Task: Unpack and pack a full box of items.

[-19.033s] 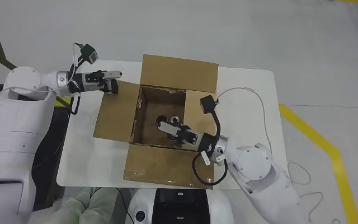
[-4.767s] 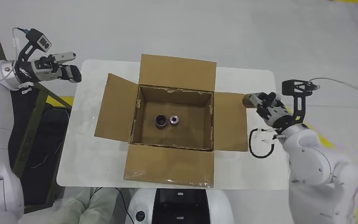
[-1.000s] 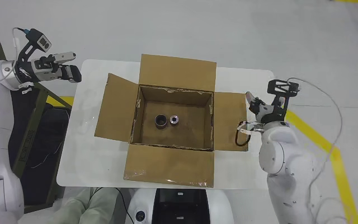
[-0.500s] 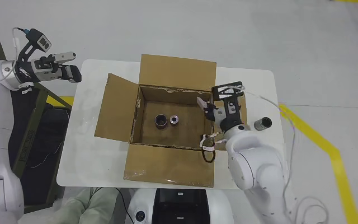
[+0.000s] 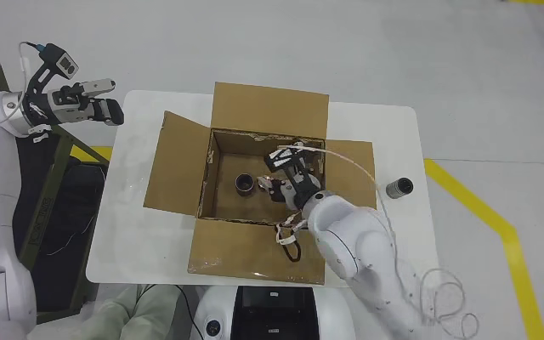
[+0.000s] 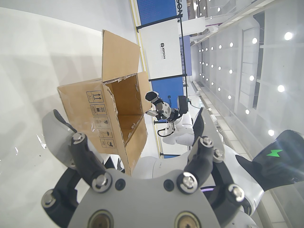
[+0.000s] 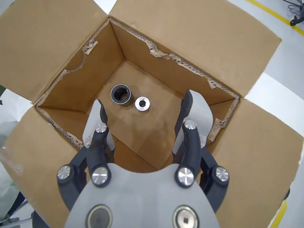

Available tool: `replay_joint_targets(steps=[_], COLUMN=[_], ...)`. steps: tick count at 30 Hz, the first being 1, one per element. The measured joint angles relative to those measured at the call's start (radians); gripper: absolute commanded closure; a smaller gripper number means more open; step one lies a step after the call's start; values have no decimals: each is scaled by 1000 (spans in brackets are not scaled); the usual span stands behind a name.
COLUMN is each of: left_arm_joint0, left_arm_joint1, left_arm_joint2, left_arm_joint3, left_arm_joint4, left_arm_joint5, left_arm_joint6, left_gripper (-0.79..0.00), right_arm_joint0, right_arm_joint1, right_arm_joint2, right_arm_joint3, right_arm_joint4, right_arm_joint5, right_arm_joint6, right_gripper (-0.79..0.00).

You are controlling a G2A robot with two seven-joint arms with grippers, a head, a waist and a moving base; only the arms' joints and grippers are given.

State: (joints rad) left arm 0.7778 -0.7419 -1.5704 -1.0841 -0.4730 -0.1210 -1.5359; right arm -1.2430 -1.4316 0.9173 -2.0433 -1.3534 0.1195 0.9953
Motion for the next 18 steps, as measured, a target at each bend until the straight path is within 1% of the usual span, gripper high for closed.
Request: replay_joint_targets(steps=[4, 9, 13, 18], left_arm_joint0=[0, 0, 0, 0], left_arm_joint1=[0, 0, 0, 0], left_arm_joint2=[0, 0, 0, 0], left_arm_joint3=[0, 0, 0, 0], left_arm_joint4=[0, 0, 0, 0], left_arm_joint5=[0, 0, 0, 0], left_arm_joint6=[0, 0, 0, 0], left_gripper=[-785, -785, -785, -785], right_arm_joint0=[49, 103, 130, 136], right_arm_joint1=[-11, -23, -28, -30], right_arm_joint2=[-10, -13, -25, -34], right_arm_joint3=[100, 193, 251, 288], right_arm_joint4=[58, 114, 116, 104], right_arm_joint5=[-2, -4, -5, -20], right_arm_joint6=[-3, -5, 6, 29], right_gripper=[-579, -551, -557, -554])
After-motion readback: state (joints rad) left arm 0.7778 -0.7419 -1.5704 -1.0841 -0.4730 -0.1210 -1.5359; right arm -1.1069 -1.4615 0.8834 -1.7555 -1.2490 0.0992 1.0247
